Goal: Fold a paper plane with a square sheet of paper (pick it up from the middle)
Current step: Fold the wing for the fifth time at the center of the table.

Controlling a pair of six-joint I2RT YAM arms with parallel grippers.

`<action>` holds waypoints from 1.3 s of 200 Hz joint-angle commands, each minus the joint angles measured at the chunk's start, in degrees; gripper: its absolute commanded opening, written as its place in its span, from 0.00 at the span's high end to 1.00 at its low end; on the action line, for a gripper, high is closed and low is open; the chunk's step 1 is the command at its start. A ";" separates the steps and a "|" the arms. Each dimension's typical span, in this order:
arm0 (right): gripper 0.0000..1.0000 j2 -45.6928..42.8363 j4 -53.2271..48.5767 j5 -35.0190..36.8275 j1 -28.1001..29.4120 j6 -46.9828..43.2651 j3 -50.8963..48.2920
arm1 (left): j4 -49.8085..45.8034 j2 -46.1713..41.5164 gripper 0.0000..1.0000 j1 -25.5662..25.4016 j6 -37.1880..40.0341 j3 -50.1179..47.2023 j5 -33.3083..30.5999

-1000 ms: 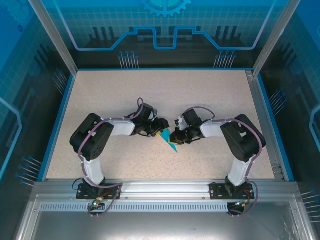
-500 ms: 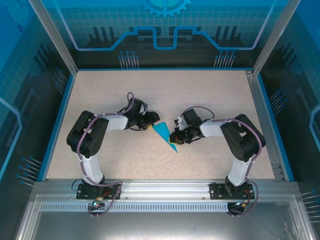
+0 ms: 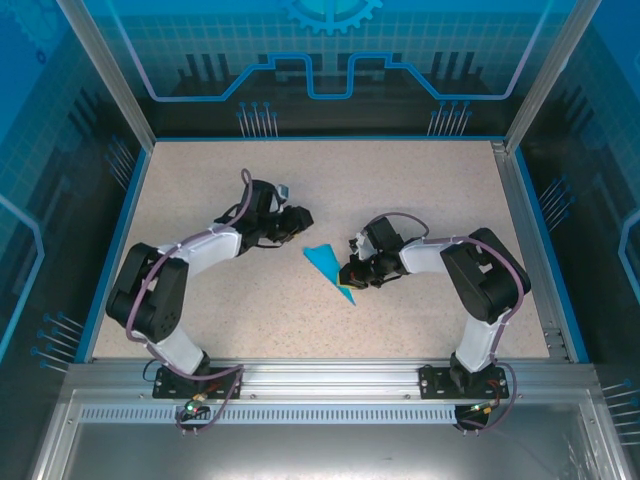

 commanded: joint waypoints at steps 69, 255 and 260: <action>1.00 2.58 -3.42 2.73 0.83 3.60 -2.70 | 7.81 12.51 0.76 -8.47 -6.15 -2.95 -0.15; 1.00 2.05 -4.45 4.46 4.17 0.98 -0.28 | 3.50 17.68 0.80 -8.02 -6.11 -4.73 -3.02; 1.00 1.78 -4.23 4.03 4.09 0.90 -0.75 | 3.46 17.69 0.80 -7.93 -6.18 -4.69 -3.10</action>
